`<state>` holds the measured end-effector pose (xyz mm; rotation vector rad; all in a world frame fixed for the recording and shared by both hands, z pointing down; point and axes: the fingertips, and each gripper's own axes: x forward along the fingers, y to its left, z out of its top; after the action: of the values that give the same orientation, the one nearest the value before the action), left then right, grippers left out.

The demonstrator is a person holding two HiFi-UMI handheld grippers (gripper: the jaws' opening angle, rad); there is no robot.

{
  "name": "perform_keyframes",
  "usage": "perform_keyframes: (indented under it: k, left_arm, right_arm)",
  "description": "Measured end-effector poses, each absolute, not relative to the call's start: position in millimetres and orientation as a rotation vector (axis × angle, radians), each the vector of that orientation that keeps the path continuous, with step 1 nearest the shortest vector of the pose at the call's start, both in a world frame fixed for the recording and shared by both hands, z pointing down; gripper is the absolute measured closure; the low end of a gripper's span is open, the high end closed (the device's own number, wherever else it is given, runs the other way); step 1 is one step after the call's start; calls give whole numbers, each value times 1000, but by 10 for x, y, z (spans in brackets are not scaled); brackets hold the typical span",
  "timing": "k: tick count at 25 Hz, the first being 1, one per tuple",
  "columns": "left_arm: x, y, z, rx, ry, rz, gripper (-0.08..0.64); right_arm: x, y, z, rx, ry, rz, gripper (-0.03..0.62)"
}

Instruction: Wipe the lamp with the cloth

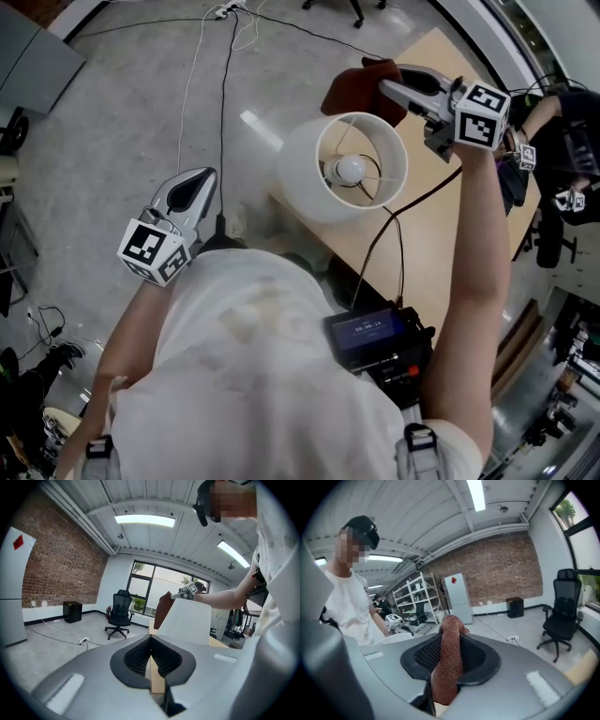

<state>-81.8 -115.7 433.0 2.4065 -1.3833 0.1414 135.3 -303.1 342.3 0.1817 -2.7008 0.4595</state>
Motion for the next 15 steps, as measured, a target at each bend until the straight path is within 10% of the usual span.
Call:
perform_keyframes:
  k: [15]
  left_arm:
    - [-806, -1135, 4307, 2400, -1406, 133, 558]
  right_arm:
    - [660, -2486, 3657, -466, -2431, 311, 480]
